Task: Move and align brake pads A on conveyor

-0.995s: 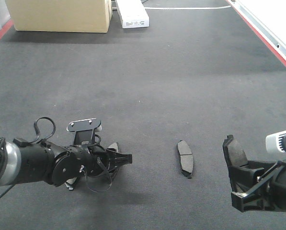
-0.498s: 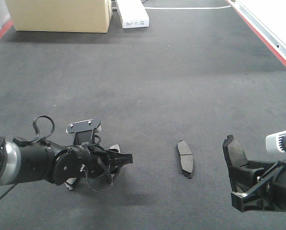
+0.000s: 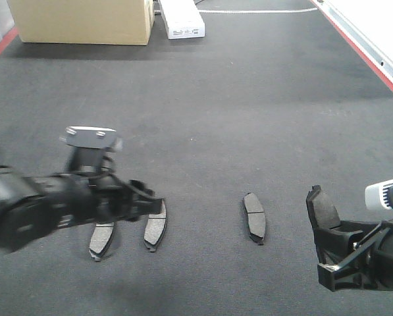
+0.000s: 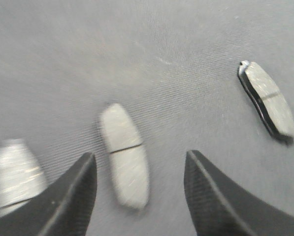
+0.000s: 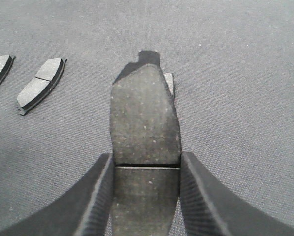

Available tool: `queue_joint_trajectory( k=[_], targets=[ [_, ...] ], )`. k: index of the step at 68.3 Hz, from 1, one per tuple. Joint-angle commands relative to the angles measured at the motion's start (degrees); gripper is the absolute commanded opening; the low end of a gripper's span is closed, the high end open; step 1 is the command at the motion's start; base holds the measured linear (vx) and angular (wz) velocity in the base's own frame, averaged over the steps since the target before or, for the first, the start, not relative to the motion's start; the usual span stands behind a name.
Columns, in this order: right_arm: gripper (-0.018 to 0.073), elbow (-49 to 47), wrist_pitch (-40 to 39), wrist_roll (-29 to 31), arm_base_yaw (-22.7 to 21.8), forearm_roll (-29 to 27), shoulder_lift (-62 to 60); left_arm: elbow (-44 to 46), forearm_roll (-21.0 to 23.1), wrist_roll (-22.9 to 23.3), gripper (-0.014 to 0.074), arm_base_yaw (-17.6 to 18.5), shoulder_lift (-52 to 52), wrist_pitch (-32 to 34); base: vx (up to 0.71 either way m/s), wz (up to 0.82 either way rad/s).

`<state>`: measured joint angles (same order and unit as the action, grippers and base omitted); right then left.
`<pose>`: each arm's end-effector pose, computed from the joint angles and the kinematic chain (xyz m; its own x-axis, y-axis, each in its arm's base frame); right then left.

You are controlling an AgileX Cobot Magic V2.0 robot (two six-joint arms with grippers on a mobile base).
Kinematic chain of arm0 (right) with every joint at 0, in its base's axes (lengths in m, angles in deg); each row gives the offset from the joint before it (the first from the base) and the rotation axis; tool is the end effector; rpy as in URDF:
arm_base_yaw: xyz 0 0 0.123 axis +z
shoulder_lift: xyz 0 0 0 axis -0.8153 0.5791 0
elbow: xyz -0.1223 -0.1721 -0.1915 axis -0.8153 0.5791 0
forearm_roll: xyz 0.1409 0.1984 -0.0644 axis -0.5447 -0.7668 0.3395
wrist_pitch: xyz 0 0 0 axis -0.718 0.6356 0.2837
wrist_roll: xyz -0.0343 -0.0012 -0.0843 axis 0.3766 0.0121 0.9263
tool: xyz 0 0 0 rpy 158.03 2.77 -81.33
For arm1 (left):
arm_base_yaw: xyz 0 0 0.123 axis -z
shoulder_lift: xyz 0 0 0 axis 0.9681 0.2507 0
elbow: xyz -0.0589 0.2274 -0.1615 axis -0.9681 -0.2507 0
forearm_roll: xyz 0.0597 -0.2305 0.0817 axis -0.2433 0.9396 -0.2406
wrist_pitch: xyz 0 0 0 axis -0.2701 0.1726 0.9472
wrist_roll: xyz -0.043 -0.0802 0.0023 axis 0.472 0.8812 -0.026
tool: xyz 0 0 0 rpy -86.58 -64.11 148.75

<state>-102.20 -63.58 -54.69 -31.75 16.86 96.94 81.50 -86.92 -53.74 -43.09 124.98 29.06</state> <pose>0.1453 0.0617 0.2613 -0.5746 -0.1138 -0.8105 -0.3260 0.9402 0.0991 0.2524 -0.1555 0.2400 -0.7276 0.0600 -0.6834 0.2791 0.9359 -0.2150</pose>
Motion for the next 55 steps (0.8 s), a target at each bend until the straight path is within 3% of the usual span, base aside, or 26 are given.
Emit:
queue_joint_trajectory(
  k=[1,13,29,55],
  targets=[
    [-0.0008,-1.8,-4.8,0.6,0.0,0.3,-0.5,-1.3,-2.8,0.0,0.0382,0.2,-8.5,0.3,0.00,0.00],
    [-0.0008,-1.8,-4.8,0.6,0.0,0.3,-0.5,-6.7,-3.0,0.0,0.0281,0.2,-21.1,0.6,0.00,0.00],
    [-0.0008,-1.8,-4.8,0.6,0.0,0.3,-0.5,-12.2,-3.1,0.0,-0.0009,0.2,-30.6,1.1,0.00,0.00],
    [-0.0008,-1.8,-4.8,0.6,0.0,0.3,-0.5,-14.1,-3.0,0.0,-0.0006,0.2,-32.1,0.7,0.00,0.00]
  ],
)
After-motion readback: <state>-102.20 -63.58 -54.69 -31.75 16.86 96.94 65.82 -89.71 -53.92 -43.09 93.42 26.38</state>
